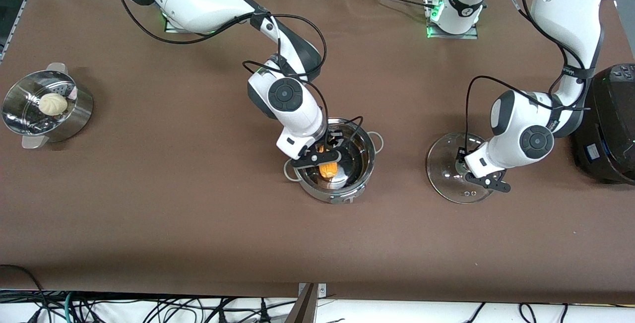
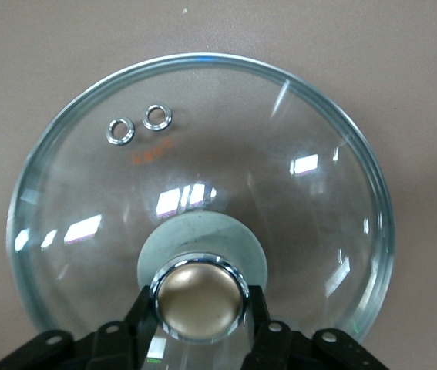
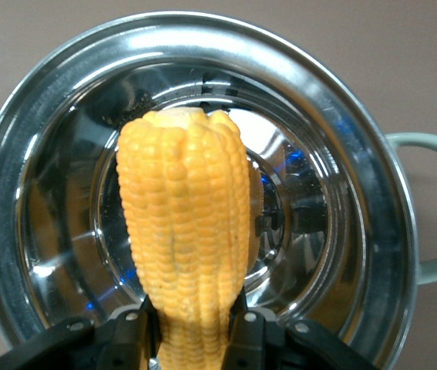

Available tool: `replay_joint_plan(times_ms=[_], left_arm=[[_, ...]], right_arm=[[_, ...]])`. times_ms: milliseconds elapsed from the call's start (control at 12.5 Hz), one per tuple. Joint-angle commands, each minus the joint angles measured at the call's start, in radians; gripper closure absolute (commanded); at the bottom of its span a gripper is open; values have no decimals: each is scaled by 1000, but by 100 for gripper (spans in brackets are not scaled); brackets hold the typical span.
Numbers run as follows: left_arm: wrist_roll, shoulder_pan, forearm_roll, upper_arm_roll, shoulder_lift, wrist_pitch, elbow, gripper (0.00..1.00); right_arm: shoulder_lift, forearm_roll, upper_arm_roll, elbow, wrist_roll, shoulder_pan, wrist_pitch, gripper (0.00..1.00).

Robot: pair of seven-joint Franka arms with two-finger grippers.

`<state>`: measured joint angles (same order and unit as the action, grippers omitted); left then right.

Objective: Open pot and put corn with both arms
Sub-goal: 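Set the lid on the table while the right gripper carries corn over pot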

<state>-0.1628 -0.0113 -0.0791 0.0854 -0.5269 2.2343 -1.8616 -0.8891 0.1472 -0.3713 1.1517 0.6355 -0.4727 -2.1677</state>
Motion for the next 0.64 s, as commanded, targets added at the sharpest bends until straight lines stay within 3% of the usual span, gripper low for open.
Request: replay_joint_plan(times_ms=[0, 240, 560], left_arm=[[-6, -12, -25, 14, 8, -4, 8, 0], [0, -13, -25, 16, 28, -11, 22, 0], [11, -3, -13, 24, 204, -211, 82, 0]], right_arm=[[-19, 12, 0, -44, 20, -9, 11, 0], [16, 12, 0, -46, 16, -9, 35, 0], [139, 11, 2, -44, 4, 44, 193, 0]])
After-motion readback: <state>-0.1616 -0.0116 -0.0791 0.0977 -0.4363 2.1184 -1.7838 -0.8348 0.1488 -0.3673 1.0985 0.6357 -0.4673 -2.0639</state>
